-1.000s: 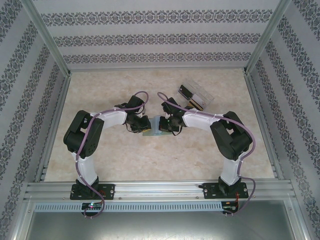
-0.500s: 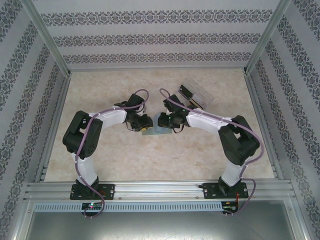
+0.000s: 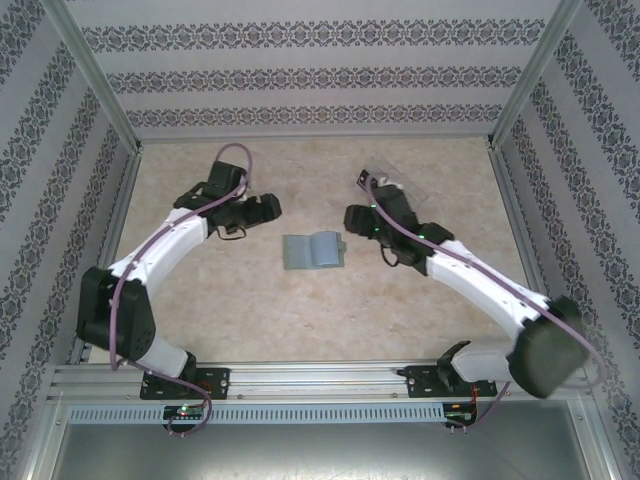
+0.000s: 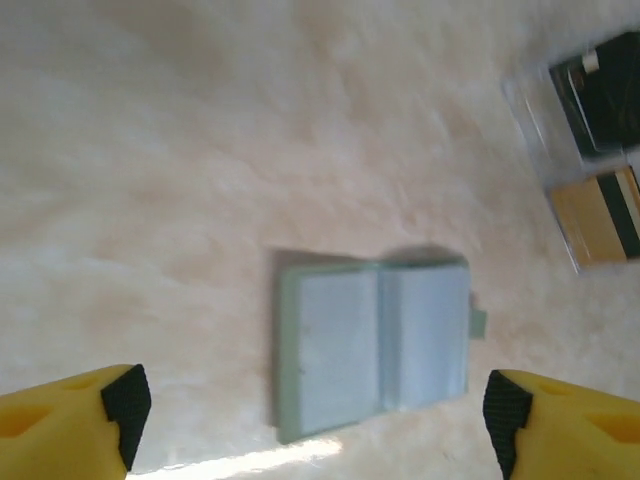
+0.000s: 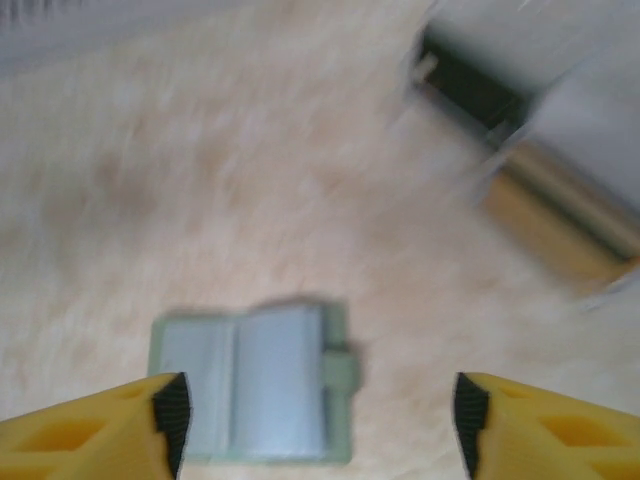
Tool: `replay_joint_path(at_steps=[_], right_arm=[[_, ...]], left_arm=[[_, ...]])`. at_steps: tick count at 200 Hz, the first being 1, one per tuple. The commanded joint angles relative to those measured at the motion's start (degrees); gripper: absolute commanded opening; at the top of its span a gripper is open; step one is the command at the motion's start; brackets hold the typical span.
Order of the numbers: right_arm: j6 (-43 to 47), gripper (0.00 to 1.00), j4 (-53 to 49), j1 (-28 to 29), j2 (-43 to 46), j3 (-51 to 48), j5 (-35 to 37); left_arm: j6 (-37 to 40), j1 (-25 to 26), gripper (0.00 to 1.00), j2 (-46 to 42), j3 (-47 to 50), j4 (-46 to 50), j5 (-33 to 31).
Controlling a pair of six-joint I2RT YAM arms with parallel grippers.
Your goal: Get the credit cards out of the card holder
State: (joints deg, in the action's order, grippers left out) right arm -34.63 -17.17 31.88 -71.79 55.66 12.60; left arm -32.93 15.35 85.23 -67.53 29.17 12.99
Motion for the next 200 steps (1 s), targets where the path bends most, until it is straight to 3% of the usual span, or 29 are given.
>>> replay_joint_path(at_steps=[1, 25, 50, 83, 105, 139, 177, 200], right_arm=[[2.89, 0.83, -0.58, -5.04, 7.46, -4.20, 13.19], [6.33, 0.97, 1.17, -10.47, 14.39, -9.49, 20.37], [7.91, 0.98, 3.27, -16.42, 17.45, -13.89, 23.46], [12.82, 0.98, 11.64, -21.45, 15.25, -19.44, 24.94], [21.18, 0.98, 21.06, -21.87, 9.52, -21.99, 22.99], [26.47, 0.98, 30.22, -22.12, 0.74, -23.55, 21.23], [32.84, 0.98, 46.62, -22.41, -6.10, -27.74, 15.78], [34.61, 0.98, 51.06, -22.92, -7.73, -28.14, 11.80]], left_arm=[[2.82, -2.88, 0.99, -5.72, 3.47, 0.72, -12.26], [2.56, -6.06, 0.99, -9.86, 8.82, -3.46, -21.35], [1.79, -9.35, 0.99, -12.65, 15.40, -10.07, -28.49], [5.33, -12.45, 0.99, -13.26, 21.85, -19.27, -32.99], [12.86, -13.97, 0.99, -12.66, 27.38, -30.88, -31.72], [19.55, -15.70, 0.99, -10.65, 32.84, -43.96, -28.88], [26.77, -16.52, 0.99, -8.50, 39.06, -60.06, -21.64], [29.07, -16.84, 0.99, -8.58, 39.33, -60.43, -17.18]])
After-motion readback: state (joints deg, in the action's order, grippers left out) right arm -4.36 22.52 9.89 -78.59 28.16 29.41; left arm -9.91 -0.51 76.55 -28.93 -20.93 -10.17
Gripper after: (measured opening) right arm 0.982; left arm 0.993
